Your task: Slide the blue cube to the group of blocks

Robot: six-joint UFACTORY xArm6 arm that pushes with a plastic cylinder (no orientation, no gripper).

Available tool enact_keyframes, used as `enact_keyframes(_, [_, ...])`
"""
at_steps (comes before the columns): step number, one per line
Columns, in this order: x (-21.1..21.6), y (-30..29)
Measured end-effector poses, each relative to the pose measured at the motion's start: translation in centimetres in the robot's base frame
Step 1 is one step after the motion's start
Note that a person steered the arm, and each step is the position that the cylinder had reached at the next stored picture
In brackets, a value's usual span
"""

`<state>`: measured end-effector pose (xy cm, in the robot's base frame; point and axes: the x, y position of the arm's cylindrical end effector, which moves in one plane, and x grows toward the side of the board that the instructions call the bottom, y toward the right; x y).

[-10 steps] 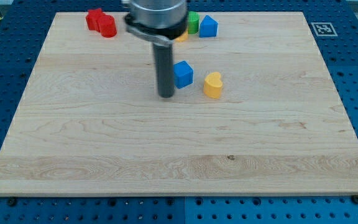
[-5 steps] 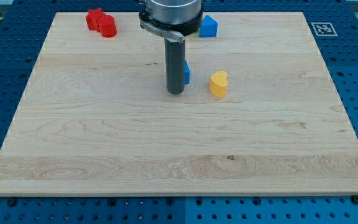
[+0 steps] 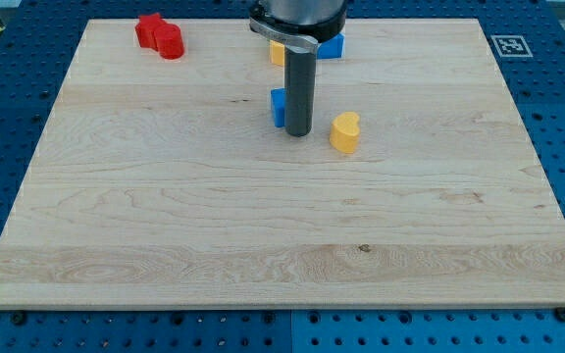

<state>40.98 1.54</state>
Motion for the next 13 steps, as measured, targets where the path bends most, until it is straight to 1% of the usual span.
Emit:
enact_keyframes(4, [-0.2,-0.8])
enact_keyframes(9, [-2.5,-3.1])
enact_keyframes(12, [-8.1,-3.0])
enact_keyframes(13, [-8.9,-3.0])
